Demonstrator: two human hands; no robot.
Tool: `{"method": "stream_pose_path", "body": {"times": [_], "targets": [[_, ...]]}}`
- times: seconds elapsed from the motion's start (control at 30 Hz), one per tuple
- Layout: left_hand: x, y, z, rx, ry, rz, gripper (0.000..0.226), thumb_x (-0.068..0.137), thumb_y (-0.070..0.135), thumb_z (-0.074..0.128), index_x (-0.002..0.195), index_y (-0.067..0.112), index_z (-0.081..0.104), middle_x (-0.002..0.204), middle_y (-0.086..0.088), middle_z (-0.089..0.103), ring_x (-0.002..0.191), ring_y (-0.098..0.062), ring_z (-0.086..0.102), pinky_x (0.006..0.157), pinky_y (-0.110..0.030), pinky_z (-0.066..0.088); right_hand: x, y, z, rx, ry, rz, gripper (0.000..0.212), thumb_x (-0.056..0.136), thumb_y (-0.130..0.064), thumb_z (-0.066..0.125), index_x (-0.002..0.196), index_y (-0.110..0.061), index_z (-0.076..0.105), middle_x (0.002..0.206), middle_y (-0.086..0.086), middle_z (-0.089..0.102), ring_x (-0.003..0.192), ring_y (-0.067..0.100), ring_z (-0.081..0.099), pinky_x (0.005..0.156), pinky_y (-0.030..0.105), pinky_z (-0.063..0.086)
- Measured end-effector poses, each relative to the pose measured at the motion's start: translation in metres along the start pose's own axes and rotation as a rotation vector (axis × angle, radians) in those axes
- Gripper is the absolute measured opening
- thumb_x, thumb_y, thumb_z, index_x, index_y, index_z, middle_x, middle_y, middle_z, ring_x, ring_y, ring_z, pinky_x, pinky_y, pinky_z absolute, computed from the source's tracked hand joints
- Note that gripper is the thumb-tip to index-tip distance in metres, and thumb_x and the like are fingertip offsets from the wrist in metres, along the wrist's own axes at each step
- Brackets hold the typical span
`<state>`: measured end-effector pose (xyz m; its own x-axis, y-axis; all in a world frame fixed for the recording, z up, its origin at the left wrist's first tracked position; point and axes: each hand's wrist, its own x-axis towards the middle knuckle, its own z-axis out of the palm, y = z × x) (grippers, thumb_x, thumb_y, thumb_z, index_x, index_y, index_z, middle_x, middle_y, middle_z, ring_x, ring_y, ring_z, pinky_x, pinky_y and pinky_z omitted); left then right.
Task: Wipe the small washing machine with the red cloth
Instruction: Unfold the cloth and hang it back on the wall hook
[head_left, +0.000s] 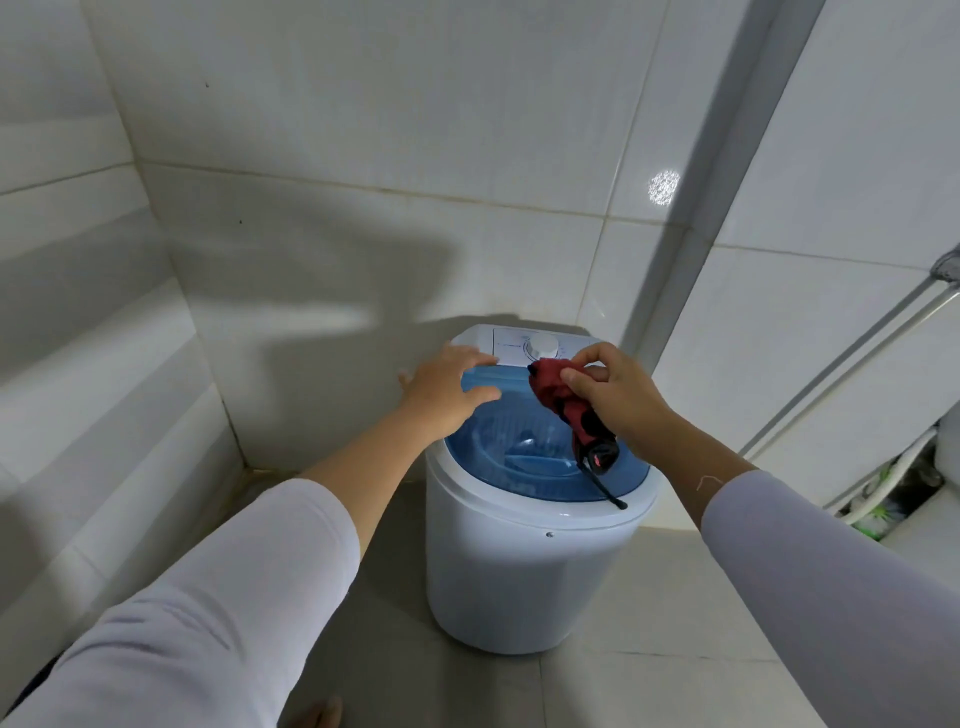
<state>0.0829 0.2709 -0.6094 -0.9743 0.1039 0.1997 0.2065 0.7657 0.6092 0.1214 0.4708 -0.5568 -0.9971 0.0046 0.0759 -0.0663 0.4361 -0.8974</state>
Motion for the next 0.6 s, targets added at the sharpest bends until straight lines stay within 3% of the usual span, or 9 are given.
{"method": "stream_pose_path", "body": {"times": [0.1, 0.17, 0.3, 0.43, 0.53, 0.6], "targets": [[-0.003, 0.021, -0.010, -0.258, 0.045, 0.084, 0.031, 0.085, 0.034, 0.069, 0.116, 0.037, 0.065, 0.132, 0.013, 0.058, 0.126, -0.010, 0.048, 0.109, -0.029, 0.029, 0.000, -0.006, -0.001, 0.073, 0.035, 0.021, 0.016, 0.090, -0.023, 0.061, 0.076, -0.027, 0.055, 0.087, 0.009, 0.069, 0.076, 0.028, 0.064, 0.068, 0.037, 0.052], [-0.005, 0.035, -0.020, -0.331, 0.042, 0.143, 0.031, 0.085, 0.030, 0.071, 0.115, 0.033, 0.067, 0.127, 0.012, 0.062, 0.124, -0.007, 0.050, 0.103, -0.019, 0.030, 0.000, -0.009, -0.002, 0.080, 0.049, 0.037, 0.015, 0.086, -0.030, 0.064, 0.072, -0.030, 0.058, 0.083, 0.007, 0.070, 0.076, 0.030, 0.066, 0.072, 0.042, 0.056], [-0.004, 0.056, -0.036, -0.297, 0.062, 0.262, 0.025, 0.085, 0.028, 0.071, 0.110, 0.029, 0.071, 0.114, 0.011, 0.069, 0.115, -0.008, 0.057, 0.098, -0.020, 0.036, 0.002, -0.024, -0.005, 0.140, 0.054, 0.031, 0.023, 0.084, -0.030, 0.065, 0.062, -0.027, 0.058, 0.075, 0.003, 0.066, 0.078, 0.028, 0.061, 0.075, 0.043, 0.052], [-0.006, 0.070, -0.054, -0.317, 0.080, 0.263, 0.010, 0.086, 0.025, 0.069, 0.096, 0.023, 0.072, 0.093, 0.015, 0.069, 0.098, -0.006, 0.061, 0.093, -0.023, 0.042, 0.001, -0.045, -0.009, 0.147, 0.057, -0.011, 0.027, 0.089, -0.023, 0.061, 0.063, -0.020, 0.056, 0.072, 0.002, 0.060, 0.079, 0.023, 0.054, 0.077, 0.042, 0.049], [-0.009, 0.081, -0.069, -0.305, 0.129, 0.248, 0.008, 0.088, 0.020, 0.065, 0.094, 0.020, 0.070, 0.089, 0.013, 0.068, 0.093, -0.007, 0.061, 0.086, -0.017, 0.041, -0.001, -0.061, -0.012, 0.147, 0.085, -0.056, 0.023, 0.090, -0.025, 0.059, 0.068, -0.020, 0.059, 0.076, 0.001, 0.061, 0.080, 0.021, 0.056, 0.076, 0.038, 0.047], [-0.010, 0.085, -0.079, -0.262, 0.161, 0.238, 0.008, 0.090, 0.021, 0.063, 0.095, 0.021, 0.068, 0.090, 0.013, 0.067, 0.096, -0.009, 0.060, 0.091, -0.024, 0.044, -0.003, -0.072, -0.013, 0.159, 0.118, -0.105, 0.016, 0.089, -0.026, 0.060, 0.074, -0.021, 0.058, 0.081, -0.001, 0.062, 0.083, 0.019, 0.059, 0.077, 0.037, 0.048]]}}
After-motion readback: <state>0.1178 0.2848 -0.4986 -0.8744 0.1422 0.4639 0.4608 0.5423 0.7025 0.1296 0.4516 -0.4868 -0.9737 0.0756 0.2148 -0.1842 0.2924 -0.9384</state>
